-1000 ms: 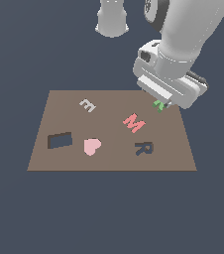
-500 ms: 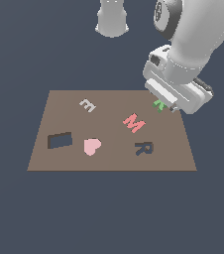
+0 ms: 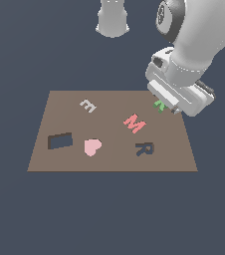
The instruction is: Insert a designated object into the corresponding slot on a board.
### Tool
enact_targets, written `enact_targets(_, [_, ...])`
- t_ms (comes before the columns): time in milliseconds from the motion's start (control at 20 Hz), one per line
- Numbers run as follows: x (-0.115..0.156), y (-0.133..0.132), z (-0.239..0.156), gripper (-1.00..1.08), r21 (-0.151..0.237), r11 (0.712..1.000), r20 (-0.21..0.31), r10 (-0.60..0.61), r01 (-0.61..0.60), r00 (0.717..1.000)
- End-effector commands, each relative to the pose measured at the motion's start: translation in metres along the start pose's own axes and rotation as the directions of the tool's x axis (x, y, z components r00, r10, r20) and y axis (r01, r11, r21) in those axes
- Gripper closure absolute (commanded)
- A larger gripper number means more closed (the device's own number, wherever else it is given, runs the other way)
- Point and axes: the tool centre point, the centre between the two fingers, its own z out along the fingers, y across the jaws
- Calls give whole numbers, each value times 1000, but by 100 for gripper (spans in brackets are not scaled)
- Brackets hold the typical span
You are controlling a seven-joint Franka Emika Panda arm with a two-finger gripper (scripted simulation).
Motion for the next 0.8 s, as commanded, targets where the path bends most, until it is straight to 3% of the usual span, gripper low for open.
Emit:
enact_targets(0, [0,0,4,-92,-1,1000,0,1,-1,1000])
enact_targets(350, [0,0,19,-92,0,1000,0,3,-3,1000])
enact_targets(400, [0,0,19,108,0,1000,0,3,-3,1000])
enact_targets(750, [0,0,19,108,0,1000,0,3,-3,1000])
